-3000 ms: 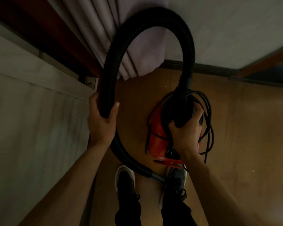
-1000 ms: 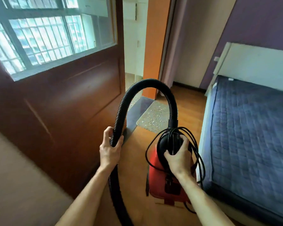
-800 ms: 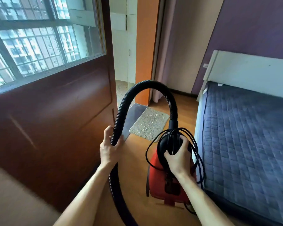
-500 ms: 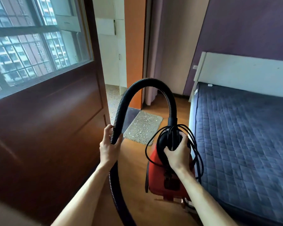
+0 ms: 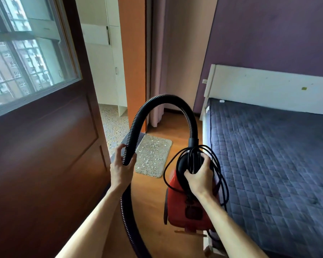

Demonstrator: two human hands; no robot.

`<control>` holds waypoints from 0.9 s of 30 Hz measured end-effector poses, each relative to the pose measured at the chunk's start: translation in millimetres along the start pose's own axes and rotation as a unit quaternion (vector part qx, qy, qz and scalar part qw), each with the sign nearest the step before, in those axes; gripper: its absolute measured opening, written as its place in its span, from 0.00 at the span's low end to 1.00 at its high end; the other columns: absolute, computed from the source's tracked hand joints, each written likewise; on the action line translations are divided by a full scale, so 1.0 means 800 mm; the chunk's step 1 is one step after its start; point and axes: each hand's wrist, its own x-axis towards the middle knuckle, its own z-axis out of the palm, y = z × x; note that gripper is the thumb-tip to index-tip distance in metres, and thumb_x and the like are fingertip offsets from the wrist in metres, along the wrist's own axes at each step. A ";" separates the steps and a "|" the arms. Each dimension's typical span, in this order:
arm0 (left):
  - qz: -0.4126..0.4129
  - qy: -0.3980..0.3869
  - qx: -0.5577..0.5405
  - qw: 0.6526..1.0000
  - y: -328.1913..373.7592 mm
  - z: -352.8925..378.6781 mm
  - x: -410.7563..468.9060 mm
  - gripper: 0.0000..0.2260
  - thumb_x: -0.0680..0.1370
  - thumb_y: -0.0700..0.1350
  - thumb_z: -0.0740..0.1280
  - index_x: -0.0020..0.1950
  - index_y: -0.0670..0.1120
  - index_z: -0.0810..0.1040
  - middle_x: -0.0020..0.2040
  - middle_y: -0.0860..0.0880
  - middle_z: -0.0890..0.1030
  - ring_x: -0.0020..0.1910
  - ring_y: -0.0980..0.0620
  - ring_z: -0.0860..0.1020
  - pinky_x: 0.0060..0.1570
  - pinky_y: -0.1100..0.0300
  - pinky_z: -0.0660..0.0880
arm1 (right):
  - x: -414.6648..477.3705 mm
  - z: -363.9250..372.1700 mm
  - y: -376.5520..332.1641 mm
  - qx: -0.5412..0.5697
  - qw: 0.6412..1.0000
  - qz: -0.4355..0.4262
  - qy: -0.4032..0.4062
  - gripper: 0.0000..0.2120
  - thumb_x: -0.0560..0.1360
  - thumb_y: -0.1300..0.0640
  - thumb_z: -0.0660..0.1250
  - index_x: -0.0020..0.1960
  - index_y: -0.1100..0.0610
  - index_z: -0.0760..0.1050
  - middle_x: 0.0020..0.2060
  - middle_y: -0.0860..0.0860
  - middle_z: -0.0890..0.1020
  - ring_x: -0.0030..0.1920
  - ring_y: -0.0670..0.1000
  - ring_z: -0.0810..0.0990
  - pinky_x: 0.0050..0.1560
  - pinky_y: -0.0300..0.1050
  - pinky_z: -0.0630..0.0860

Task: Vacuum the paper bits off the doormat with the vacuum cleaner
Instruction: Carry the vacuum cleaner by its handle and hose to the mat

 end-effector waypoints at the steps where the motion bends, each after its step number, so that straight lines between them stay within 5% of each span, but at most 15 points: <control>1: 0.002 -0.002 -0.006 1.000 -0.003 0.005 0.016 0.17 0.77 0.48 0.72 0.61 0.59 0.69 0.39 0.43 0.80 0.29 0.48 0.74 0.33 0.52 0.73 | 0.013 0.009 -0.003 -0.004 1.000 0.001 0.001 0.30 0.69 0.68 0.74 0.68 0.59 0.67 0.41 0.39 0.73 0.44 0.44 0.74 0.40 0.23 0.66; 10: 0.016 -0.051 -0.030 0.998 -0.017 0.043 0.148 0.17 0.79 0.47 0.70 0.63 0.59 0.68 0.33 0.46 0.77 0.26 0.49 0.72 0.29 0.52 0.71 | 0.120 0.075 -0.031 -0.007 0.999 0.026 0.024 0.30 0.69 0.67 0.74 0.68 0.59 0.68 0.38 0.35 0.70 0.35 0.32 0.72 0.34 0.20 0.66; 19: 0.041 -0.076 -0.026 0.996 -0.030 0.121 0.246 0.17 0.78 0.46 0.70 0.60 0.63 0.67 0.36 0.42 0.78 0.27 0.43 0.73 0.28 0.43 0.73 | 0.214 0.102 -0.025 0.019 0.998 0.036 0.040 0.30 0.70 0.68 0.73 0.69 0.59 0.66 0.39 0.35 0.68 0.39 0.20 0.70 0.35 0.21 0.68; 27: 0.050 -0.089 -0.028 0.994 -0.044 0.224 0.330 0.16 0.79 0.46 0.70 0.62 0.56 0.68 0.34 0.44 0.76 0.25 0.47 0.69 0.27 0.54 0.66 | 0.331 0.123 0.021 0.011 0.997 0.051 0.051 0.31 0.70 0.67 0.74 0.69 0.57 0.66 0.38 0.36 0.70 0.35 0.33 0.73 0.34 0.23 0.69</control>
